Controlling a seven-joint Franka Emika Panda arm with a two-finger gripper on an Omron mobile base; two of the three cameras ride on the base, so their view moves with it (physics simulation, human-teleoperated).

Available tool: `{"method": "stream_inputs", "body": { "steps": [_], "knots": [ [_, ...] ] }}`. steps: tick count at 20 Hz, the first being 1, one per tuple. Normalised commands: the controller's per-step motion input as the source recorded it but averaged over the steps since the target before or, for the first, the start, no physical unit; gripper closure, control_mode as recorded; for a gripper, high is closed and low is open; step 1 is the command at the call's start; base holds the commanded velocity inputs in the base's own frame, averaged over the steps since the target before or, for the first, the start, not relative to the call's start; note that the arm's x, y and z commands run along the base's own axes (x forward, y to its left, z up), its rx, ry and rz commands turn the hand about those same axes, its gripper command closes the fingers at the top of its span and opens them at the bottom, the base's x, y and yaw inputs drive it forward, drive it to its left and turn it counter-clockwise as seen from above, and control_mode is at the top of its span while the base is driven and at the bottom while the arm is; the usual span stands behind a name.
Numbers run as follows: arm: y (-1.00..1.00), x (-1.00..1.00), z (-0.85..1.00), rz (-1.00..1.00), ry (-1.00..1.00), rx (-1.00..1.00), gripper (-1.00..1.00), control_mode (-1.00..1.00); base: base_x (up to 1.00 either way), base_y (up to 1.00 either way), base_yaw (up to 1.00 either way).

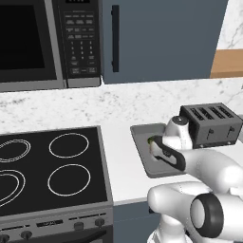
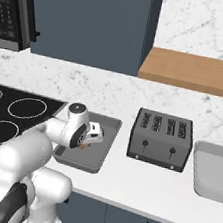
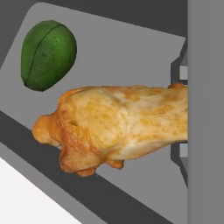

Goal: Place one avocado and one chicken drumstick in each tupperware on the nearby counter, to pack two identical lunches.

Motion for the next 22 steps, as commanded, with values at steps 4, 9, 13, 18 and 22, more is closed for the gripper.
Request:
{"method": "stream_inputs", "body": {
  "steps": [4,9,13,18,22],
  "knots": [
    [0.0,0.07,-0.37,0.06,0.04,0.0,1.0,-1.0,0.0,0.0,0.0],
    [0.0,0.11,-0.24,0.06,0.04,0.0,-1.0,-1.0,0.0,0.0,0.0],
    [-0.04,0.2,-0.08,0.05,0.1,0.0,-1.0,-1.0,0.0,0.0,0.0],
    [-0.05,0.16,0.0,0.05,0.04,0.0,-1.0,-1.0,0.0,0.0,0.0],
    [0.01,0.02,0.19,0.03,0.0,0.0,-1.0,-1.0,0.0,0.0,0.0]
  ]
}}
